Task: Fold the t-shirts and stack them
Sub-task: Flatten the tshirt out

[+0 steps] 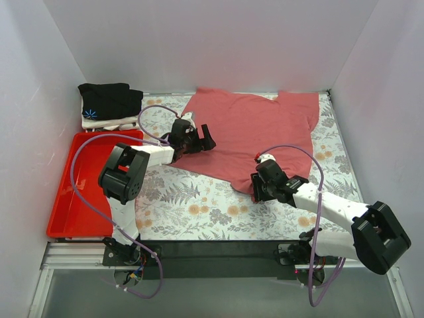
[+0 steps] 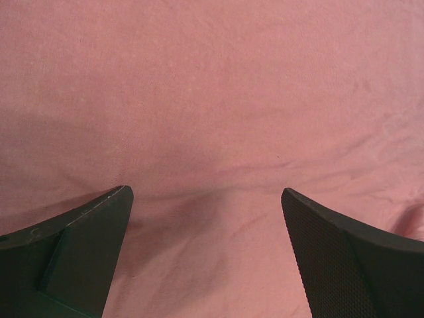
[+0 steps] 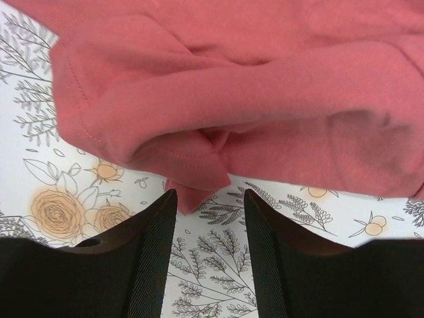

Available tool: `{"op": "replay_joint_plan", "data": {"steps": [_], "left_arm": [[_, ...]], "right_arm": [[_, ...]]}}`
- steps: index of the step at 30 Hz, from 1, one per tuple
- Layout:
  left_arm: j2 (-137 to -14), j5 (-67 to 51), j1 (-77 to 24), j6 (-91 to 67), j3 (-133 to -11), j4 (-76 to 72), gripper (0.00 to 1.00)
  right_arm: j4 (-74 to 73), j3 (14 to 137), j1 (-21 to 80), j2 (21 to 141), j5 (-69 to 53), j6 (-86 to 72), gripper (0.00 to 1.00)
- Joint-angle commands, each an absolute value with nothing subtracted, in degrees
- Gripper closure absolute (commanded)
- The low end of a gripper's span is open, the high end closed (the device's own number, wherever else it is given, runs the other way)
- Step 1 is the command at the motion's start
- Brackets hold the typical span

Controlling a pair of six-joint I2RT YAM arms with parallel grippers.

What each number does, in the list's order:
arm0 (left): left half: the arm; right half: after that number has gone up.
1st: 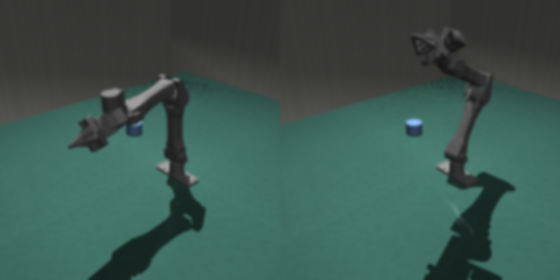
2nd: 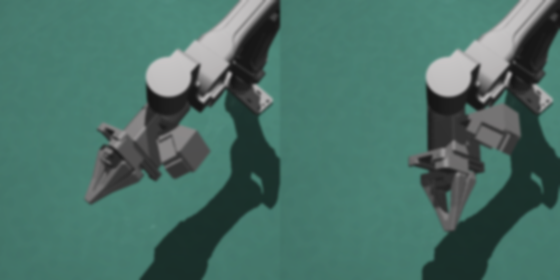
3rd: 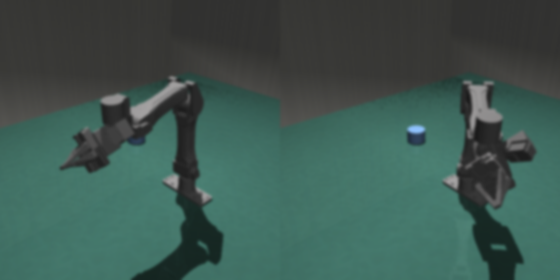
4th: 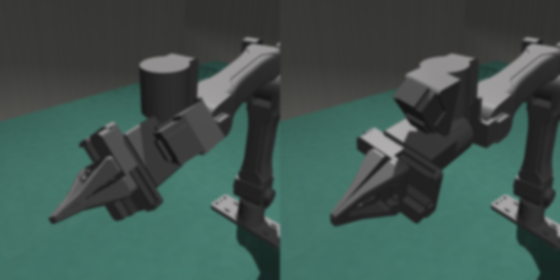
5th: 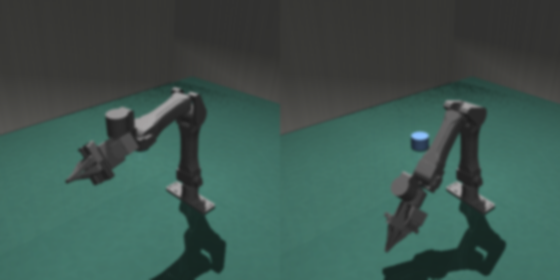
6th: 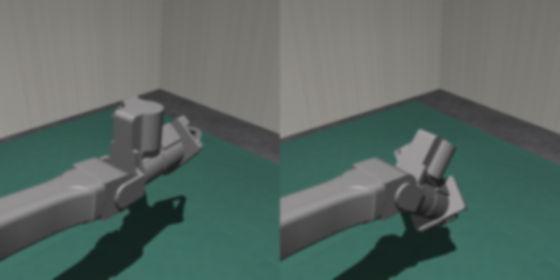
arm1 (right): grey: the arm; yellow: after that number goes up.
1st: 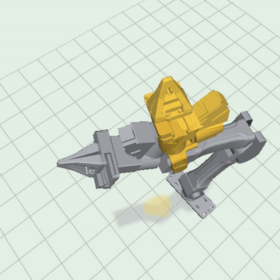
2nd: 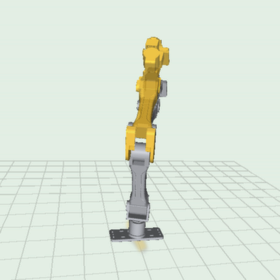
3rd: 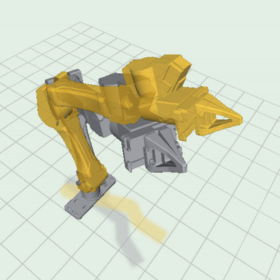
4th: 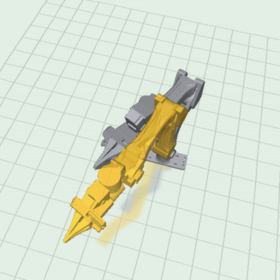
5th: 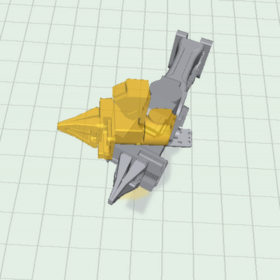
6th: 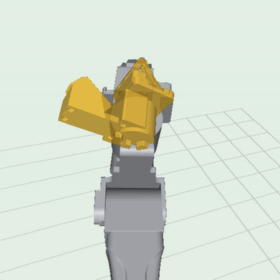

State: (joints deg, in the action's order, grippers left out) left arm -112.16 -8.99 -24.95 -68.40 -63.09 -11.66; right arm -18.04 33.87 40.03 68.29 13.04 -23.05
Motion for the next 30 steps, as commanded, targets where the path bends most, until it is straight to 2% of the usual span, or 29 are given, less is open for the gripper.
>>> {"op": "replay_joint_plan", "data": {"steps": [1,10,20,24,25,30], "left_arm": [[-110.30,-7.65,-24.26,-68.03,-61.61,-6.94,0.12],[-110.83,-8.52,-24.17,-68.12,-61.87,-6.94,0.12],[-111.71,-9.23,-24.17,-68.12,-62.40,-6.59,0.12],[-111.62,-9.23,-24.17,-68.12,-62.40,-6.59,0.12],[-111.71,-9.14,-24.17,-68.12,-62.40,-6.59,0.12],[-111.80,-9.23,-24.17,-68.03,-62.49,-6.42,0.12]], "right_arm": [[-16.88,32.61,40.17,69.34,12.66,-24.70,0.60],[-9.77,29.18,40.17,69.96,12.04,-22.41,0.67],[-6.86,28.39,40.17,71.36,14.50,-20.83,0.70],[-4.75,27.95,40.25,71.02,13.10,-20.39,0.81],[-4.49,27.86,40.25,70.93,12.92,-20.39,0.86],[-5.18,28.12,40.25,70.14,11.25,-20.13,0.97]]}}
